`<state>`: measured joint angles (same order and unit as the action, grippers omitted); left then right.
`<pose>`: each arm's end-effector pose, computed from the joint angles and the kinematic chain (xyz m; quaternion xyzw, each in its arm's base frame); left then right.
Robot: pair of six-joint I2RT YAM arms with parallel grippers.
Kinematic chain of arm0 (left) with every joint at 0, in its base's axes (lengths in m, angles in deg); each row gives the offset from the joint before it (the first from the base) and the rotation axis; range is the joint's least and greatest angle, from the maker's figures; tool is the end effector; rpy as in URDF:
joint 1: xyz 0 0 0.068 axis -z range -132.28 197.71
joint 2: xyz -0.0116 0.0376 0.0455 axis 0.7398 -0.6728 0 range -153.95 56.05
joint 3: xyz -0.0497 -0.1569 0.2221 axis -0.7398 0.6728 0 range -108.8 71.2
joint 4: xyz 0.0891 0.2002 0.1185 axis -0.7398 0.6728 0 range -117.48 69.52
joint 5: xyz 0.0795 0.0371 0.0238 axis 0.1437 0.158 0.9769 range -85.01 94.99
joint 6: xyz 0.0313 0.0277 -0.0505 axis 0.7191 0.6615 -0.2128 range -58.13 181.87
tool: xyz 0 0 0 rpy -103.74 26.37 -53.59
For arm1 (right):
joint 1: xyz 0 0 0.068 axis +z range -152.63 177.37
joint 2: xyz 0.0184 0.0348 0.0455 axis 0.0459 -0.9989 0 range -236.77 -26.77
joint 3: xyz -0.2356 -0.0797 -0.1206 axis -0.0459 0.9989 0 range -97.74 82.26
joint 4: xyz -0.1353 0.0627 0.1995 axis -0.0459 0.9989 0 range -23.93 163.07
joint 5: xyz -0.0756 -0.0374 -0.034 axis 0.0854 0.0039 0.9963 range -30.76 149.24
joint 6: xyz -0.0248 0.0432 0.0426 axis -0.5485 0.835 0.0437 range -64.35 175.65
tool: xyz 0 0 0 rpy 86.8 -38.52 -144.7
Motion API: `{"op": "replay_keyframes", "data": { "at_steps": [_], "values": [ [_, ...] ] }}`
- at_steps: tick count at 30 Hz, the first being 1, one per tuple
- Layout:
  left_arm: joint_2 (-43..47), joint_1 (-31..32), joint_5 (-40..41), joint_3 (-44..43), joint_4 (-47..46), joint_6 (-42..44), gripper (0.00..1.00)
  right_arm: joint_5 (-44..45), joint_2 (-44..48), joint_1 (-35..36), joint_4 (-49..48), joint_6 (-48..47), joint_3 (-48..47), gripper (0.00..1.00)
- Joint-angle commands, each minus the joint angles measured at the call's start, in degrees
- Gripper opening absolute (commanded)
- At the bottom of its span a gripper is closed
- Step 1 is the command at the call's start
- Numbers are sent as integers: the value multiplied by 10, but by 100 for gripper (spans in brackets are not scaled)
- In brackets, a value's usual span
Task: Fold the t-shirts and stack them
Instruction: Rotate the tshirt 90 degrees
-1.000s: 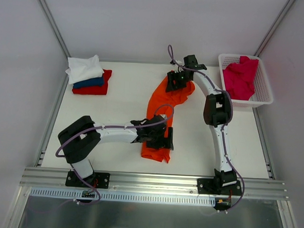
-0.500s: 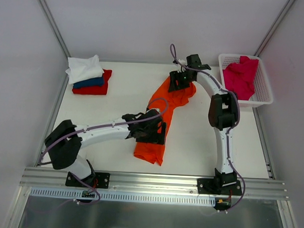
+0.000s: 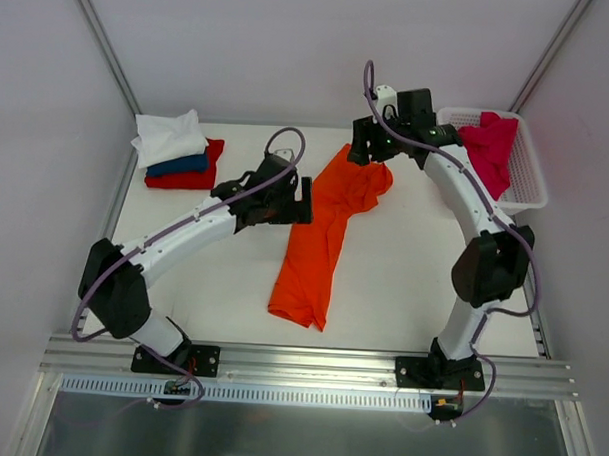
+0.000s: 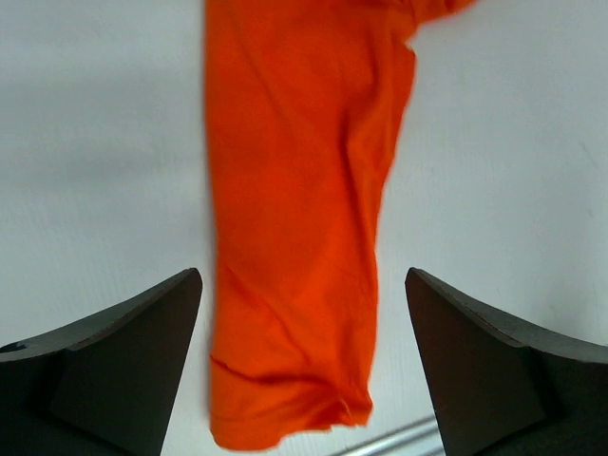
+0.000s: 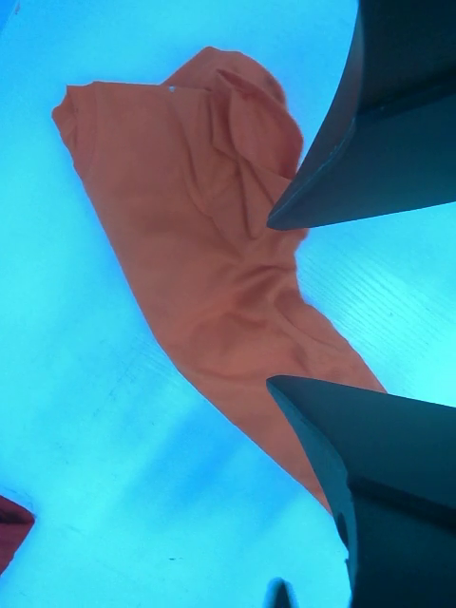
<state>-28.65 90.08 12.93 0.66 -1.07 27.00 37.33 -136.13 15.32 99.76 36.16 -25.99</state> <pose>0.2484 -0.2170 0.3003 0.0303 0.9062 -0.2112 0.3651 0.4142 0.1545 0.3520 -0.3626 0.7958 0.1622 0.4571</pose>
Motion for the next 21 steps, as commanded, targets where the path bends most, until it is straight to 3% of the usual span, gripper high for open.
{"op": "replay_keyframes", "data": {
  "at_steps": [1, 8, 21],
  "values": [
    [-56, -60, -20, -44, -21, 80, 90, 54, 115, 23, -33, 22, 92, 66],
    [-190, -139, -130, -162, -109, 124, 90, 102, 287, 26, -93, 70, 252, 67],
    [-417, -195, -242, -401, -140, 142, 88, 135, 477, 34, -110, 106, 398, 67]
  ]
}}
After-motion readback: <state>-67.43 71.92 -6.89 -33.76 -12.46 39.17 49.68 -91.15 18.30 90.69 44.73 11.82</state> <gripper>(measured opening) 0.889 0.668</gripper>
